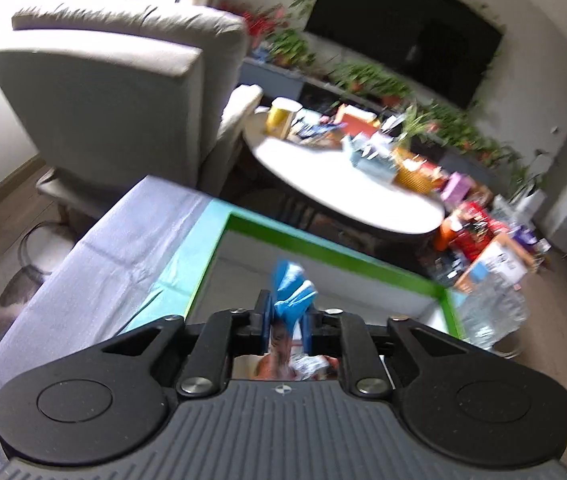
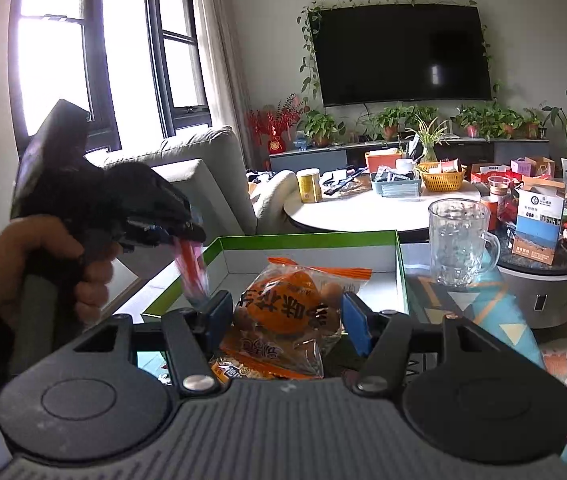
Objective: Organize snacks
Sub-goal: 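Lift the blue-capped pack into the box and open the left tool while the right tool grasps the orange bag, then open the right tool over the box to drop the orange bag while the left tool returns to the pile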
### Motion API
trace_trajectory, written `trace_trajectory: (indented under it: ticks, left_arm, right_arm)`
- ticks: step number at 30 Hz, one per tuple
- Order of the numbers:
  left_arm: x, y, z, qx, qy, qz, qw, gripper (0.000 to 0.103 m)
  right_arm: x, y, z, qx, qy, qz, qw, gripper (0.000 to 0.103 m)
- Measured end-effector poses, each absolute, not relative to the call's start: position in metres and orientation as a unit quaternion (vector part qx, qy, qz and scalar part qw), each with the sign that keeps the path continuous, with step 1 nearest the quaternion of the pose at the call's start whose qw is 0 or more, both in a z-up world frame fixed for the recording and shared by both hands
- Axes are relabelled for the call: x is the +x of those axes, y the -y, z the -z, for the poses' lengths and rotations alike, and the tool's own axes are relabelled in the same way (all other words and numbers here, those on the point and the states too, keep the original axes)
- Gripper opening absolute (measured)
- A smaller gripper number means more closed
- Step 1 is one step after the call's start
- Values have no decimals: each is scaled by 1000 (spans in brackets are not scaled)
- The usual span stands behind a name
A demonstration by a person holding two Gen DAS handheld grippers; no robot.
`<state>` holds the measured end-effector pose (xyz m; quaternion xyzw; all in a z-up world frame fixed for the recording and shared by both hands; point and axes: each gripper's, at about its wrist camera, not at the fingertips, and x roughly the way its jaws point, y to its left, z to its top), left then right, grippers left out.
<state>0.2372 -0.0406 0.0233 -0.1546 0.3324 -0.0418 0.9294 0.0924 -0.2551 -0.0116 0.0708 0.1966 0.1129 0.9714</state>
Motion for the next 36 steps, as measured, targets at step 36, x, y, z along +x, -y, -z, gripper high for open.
trace_trajectory:
  ticks: [36]
  left_arm:
    - [167,18,-4,-70,-333,49,939,44]
  right_arm:
    - [160,240,22,82,-232,-107,963,63]
